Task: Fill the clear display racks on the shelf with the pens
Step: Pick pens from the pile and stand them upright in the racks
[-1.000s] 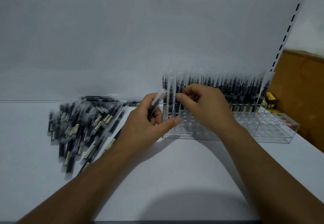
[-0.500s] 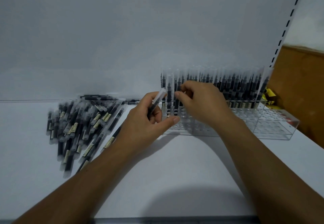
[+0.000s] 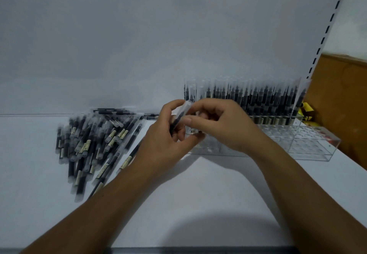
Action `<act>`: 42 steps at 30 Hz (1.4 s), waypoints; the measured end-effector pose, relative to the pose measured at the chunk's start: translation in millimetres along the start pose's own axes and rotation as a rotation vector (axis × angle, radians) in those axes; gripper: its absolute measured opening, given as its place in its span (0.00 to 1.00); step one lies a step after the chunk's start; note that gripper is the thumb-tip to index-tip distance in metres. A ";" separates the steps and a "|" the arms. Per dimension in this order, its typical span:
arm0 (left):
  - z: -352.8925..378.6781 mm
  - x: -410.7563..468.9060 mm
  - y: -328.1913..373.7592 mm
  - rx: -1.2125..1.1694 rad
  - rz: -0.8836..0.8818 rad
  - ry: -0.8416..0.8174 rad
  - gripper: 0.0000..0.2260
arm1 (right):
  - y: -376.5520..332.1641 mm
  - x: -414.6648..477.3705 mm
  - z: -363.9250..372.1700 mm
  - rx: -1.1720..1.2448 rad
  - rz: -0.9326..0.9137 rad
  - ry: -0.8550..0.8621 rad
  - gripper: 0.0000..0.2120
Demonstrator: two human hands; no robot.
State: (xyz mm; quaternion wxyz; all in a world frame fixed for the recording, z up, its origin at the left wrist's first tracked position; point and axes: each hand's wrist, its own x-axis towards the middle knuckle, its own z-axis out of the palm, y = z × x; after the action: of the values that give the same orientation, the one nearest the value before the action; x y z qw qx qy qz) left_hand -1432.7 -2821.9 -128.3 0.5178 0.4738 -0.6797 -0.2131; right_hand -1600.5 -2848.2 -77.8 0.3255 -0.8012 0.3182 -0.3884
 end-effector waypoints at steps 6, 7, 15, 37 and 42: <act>3.3 -1.1 6.8 0.101 0.063 0.047 0.38 | -3.7 2.3 7.3 0.035 -0.027 0.064 0.04; 2.5 0.1 6.0 0.110 0.057 0.087 0.39 | -3.2 3.0 2.7 0.086 -0.024 0.131 0.04; 6.3 0.5 -4.3 0.070 -0.191 -0.060 0.41 | 7.6 7.0 -22.3 0.056 -0.069 0.699 0.08; 5.5 6.0 -7.7 0.066 -0.248 -0.046 0.28 | 28.3 10.8 -11.9 -0.449 0.121 0.274 0.09; -1.0 -0.1 1.7 0.047 -0.248 -0.062 0.36 | 15.0 5.7 -17.5 -0.563 0.165 0.257 0.11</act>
State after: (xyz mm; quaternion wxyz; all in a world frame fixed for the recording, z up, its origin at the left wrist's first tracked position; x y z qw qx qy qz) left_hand -1432.6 -2820.9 -126.6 0.4551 0.5594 -0.6362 -0.2742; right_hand -1616.1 -2866.2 -78.4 0.0783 -0.7756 0.5157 -0.3554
